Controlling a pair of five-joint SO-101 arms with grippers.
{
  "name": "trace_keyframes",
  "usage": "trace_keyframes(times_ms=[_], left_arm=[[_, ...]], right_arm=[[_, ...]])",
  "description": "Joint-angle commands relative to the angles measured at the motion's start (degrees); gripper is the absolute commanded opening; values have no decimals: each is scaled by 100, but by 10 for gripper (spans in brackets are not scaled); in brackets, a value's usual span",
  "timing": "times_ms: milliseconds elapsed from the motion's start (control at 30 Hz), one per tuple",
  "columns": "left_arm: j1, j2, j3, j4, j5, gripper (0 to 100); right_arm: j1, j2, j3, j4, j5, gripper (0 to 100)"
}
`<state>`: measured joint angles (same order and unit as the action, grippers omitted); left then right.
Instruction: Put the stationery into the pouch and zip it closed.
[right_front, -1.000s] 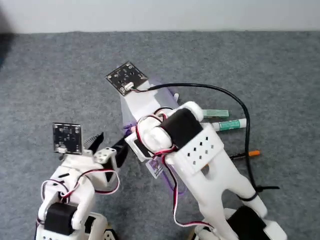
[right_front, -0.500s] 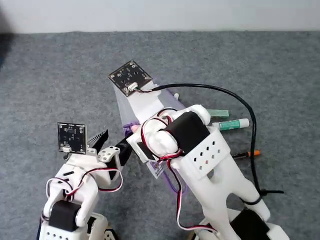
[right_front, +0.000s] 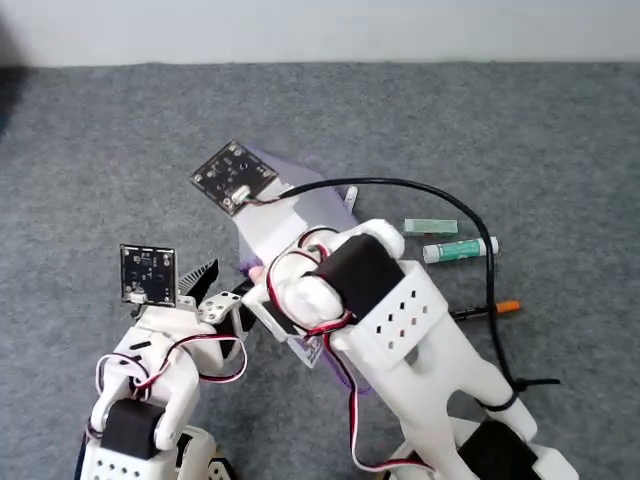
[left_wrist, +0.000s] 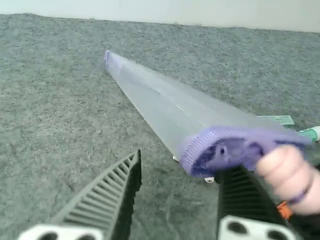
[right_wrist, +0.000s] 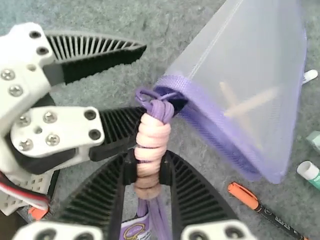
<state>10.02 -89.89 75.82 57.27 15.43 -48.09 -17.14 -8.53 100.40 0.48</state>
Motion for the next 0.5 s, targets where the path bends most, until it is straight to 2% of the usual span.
trace_keyframes(times_ms=[0, 467], left_arm=[[-44, -62, -92, -123, 26, 172], [-9, -62, 101, -141, 18, 106]], right_arm=[[-31, -242, 114, 215, 79, 8], [-13, -725, 185, 215, 141, 8]])
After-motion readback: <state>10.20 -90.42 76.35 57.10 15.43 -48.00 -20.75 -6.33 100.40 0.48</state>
